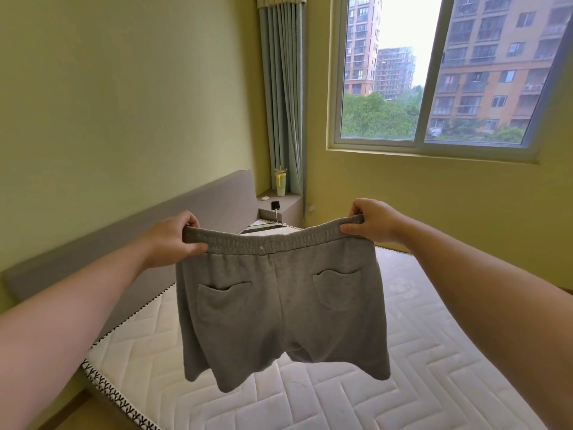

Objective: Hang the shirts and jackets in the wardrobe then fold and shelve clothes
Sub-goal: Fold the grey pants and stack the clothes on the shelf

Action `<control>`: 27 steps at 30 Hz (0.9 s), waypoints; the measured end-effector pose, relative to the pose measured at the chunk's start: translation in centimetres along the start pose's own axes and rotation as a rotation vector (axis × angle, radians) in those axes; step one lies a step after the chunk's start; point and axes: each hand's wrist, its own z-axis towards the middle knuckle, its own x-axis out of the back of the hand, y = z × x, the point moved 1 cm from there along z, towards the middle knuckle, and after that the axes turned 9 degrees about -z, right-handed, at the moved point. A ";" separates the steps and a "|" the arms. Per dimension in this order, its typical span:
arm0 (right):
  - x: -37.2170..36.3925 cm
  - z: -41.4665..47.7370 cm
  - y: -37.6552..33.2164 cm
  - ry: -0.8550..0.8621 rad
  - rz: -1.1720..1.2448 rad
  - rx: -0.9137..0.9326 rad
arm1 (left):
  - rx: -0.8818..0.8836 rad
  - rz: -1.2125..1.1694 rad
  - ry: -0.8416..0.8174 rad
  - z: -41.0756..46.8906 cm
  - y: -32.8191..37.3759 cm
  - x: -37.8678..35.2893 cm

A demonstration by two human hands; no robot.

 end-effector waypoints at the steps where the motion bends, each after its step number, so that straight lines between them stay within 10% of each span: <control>1: 0.0 0.0 0.1 -0.004 -0.011 -0.002 | -0.018 0.036 0.004 0.0 0.2 -0.2; 17: -1.4 -0.3 -1.9 -0.378 0.550 -0.353 | 0.420 -0.611 -0.093 0.3 1.5 -3.7; 27: -0.9 0.3 -11.0 -0.649 1.136 -0.249 | 0.110 -0.703 -0.145 -0.2 7.5 -5.6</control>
